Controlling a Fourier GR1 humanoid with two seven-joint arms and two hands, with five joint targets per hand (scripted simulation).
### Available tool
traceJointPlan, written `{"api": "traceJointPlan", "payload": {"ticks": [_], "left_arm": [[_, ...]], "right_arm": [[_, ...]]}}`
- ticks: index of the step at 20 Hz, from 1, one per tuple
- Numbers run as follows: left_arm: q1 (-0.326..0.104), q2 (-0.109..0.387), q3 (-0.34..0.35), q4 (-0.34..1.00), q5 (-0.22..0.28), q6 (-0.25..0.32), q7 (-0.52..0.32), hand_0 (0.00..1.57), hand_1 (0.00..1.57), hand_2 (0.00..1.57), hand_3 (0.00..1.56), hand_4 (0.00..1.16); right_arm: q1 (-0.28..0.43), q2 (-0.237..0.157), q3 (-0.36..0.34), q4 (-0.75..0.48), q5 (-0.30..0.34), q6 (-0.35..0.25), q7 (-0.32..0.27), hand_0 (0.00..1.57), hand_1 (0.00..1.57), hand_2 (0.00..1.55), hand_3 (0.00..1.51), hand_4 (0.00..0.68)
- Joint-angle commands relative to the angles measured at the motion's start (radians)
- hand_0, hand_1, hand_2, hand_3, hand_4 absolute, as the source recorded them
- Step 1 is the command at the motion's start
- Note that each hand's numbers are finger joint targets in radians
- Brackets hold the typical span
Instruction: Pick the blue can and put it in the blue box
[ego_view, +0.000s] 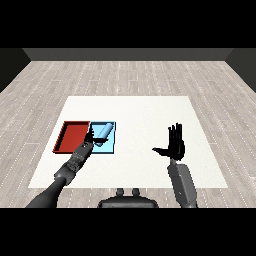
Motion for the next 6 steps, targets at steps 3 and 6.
{"api": "traceJointPlan", "payload": {"ticks": [3, 6], "left_arm": [[-0.015, -0.004, 0.083, -0.101, 0.062, 0.084, -0.172, 0.0, 0.0, 0.0, 0.0, 0.0], [-0.004, 0.03, 0.106, -0.141, 0.068, 0.055, -0.311, 0.0, 0.0, 0.0, 0.0, 0.0]], "right_arm": [[0.019, 0.005, -0.002, 0.015, 0.002, 0.02, -0.02, 0.0, 0.0, 0.0, 0.0, 0.0], [0.008, -0.025, 0.022, -0.04, 0.022, 0.021, 0.025, 0.0, 0.0, 0.0, 0.0, 0.0]]}}
